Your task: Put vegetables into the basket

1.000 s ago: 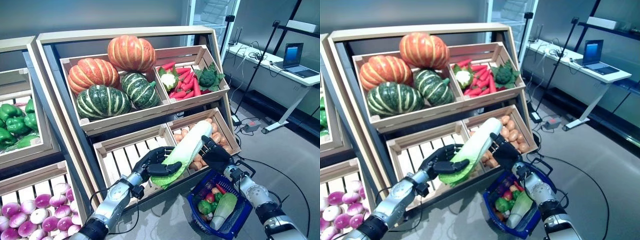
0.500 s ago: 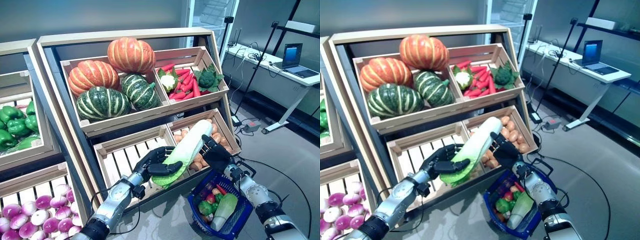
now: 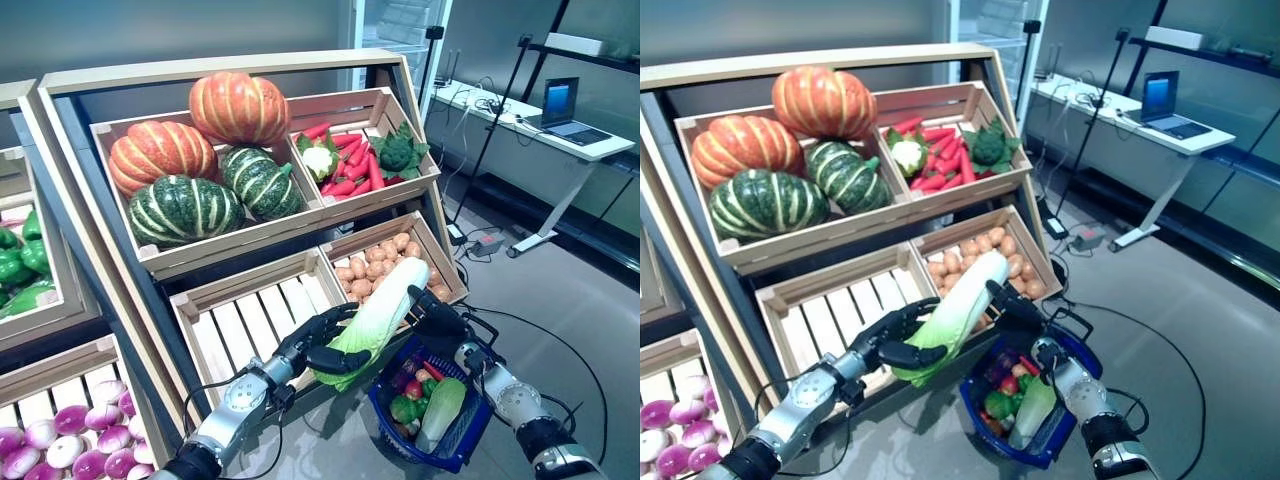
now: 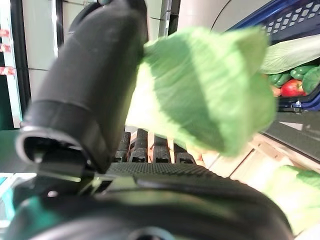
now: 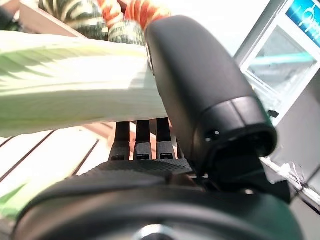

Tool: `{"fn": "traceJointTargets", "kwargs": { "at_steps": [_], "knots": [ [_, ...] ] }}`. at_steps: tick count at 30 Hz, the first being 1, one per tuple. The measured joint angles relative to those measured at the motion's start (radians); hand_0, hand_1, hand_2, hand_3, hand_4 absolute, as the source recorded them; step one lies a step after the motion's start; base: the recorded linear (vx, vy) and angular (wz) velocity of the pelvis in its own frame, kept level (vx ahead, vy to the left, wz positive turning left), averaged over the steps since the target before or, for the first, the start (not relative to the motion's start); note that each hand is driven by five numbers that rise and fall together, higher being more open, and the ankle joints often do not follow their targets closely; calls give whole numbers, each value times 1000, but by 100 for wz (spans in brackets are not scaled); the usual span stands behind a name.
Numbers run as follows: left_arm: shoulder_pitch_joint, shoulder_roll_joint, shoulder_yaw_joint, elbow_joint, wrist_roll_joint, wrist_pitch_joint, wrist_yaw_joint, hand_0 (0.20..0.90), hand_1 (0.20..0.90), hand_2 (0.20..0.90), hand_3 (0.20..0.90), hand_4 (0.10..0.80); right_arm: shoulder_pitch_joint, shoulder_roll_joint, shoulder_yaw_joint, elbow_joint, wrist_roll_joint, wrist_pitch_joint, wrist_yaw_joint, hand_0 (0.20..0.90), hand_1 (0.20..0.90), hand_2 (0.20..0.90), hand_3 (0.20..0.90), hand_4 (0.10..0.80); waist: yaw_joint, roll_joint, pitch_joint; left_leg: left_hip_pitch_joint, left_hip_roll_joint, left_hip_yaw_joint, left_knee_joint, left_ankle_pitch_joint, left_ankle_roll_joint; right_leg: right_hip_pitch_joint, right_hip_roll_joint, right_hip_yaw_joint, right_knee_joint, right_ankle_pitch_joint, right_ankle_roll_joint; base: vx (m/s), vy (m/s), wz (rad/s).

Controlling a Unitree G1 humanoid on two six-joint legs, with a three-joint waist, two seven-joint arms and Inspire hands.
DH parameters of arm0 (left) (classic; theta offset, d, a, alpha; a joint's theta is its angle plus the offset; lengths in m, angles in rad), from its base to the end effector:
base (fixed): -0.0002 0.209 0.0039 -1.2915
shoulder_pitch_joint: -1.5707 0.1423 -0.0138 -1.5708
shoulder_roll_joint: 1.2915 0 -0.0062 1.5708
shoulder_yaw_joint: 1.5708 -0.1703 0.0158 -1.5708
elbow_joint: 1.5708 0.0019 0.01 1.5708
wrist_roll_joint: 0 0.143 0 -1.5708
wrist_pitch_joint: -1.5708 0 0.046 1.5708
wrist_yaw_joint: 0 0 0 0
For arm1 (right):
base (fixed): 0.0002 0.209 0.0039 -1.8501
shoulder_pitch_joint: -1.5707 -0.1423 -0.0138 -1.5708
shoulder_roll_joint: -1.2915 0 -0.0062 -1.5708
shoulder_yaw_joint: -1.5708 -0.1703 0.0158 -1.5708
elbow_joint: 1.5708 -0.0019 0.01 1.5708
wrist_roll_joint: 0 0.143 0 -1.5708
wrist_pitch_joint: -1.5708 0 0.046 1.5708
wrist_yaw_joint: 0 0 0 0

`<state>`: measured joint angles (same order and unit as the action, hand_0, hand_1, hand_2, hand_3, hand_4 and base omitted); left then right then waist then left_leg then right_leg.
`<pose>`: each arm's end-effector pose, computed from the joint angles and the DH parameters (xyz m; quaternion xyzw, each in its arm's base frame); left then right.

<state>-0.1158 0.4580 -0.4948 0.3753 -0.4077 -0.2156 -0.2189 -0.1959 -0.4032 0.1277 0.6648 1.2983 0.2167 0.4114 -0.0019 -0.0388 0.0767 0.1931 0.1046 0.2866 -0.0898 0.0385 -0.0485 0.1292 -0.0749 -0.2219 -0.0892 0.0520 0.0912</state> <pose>0.2035 0.1699 0.0053 0.0527 0.1124 -0.2675 0.9555 0.2150 -0.2274 -0.0114 0.4622 0.1929 0.0776 0.8620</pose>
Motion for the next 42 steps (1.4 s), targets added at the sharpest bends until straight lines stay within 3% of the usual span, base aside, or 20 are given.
{"fn": "traceJointTargets", "kwargs": {
  "at_steps": [9,20,27,34,38,39,42],
  "knots": [
    [4,2,56,44,23,-11,36,900,900,900,900,800,69,-50,-126,73,-35,-6,0,300,300,300,300,400,-29,-3,2,0,1,25,-6,-1,1,-15,3,26,0,5,1,-3,-2,-8],
    [4,7,124,51,27,-13,67,900,900,900,900,800,163,-60,-169,157,-45,-25,-4,300,300,300,300,400,-48,-16,15,-3,1,53,-7,-4,2,-33,4,49,-1,13,2,-10,2,-7],
    [4,11,124,76,28,-13,109,900,900,900,900,800,157,-60,-274,207,-76,-98,-106,300,300,300,300,400,-64,-18,22,0,1,68,-7,-10,1,-37,5,60,-4,13,4,47,-2,-5],
    [32,10,128,79,39,-11,174,900,900,900,900,800,152,-61,-312,234,-75,-161,-200,300,300,300,300,400,-68,7,44,-12,0,89,1,-16,2,-59,3,76,1,21,3,-87,-40,-9],
    [-87,41,109,79,40,-11,244,900,900,900,900,800,4,-66,-298,235,-75,-251,-285,300,300,300,300,400,-64,11,176,-194,8,74,165,-47,19,-221,-22,43,111,26,-12,-409,-83,2],
    [-143,40,107,92,40,-10,269,900,900,900,900,800,-79,-73,-297,239,-75,-272,-322,300,300,300,300,400,-65,17,234,-255,15,70,234,-66,27,-272,-31,39,157,23,-18,-189,-47,-3],
    [-198,40,80,101,39,-10,324,900,900,900,900,800,-203,-87,-296,269,-79,-298,-373,300,300,300,300,400,-63,34,312,-327,46,61,379,-123,31,-333,-46,18,270,-16,-32,-148,-50,-4]
  ]
}}
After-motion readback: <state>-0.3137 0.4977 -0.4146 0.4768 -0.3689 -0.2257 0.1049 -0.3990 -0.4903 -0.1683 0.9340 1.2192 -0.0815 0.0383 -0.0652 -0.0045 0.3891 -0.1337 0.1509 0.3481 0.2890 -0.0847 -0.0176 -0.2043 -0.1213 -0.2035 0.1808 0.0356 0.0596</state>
